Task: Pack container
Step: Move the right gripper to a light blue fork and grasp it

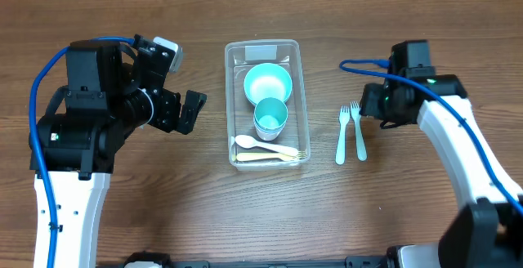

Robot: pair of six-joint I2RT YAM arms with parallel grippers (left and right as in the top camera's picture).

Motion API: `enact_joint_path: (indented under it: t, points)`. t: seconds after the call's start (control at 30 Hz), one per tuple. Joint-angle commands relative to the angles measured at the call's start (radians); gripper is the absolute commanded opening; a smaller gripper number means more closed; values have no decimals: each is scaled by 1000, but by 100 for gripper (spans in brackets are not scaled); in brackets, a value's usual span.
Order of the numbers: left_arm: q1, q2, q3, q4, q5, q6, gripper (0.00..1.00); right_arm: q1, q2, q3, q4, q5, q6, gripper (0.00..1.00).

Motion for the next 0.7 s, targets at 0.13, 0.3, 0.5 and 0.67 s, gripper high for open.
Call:
enact_joint_path:
  t: [0.13, 0.3, 0.5, 0.67]
  points:
    - [5, -1, 22, 0, 7, 16, 100, 0, 167, -26, 56, 53, 11, 58]
    - [5, -1, 22, 0, 7, 16, 100, 3, 215, -26, 156, 43, -68, 54]
    - [5, -1, 22, 0, 7, 16, 100, 14, 217, -27, 193, 42, -118, 54]
    - [5, -1, 22, 0, 7, 16, 100, 20, 217, -131, 280, 43, -142, 54]
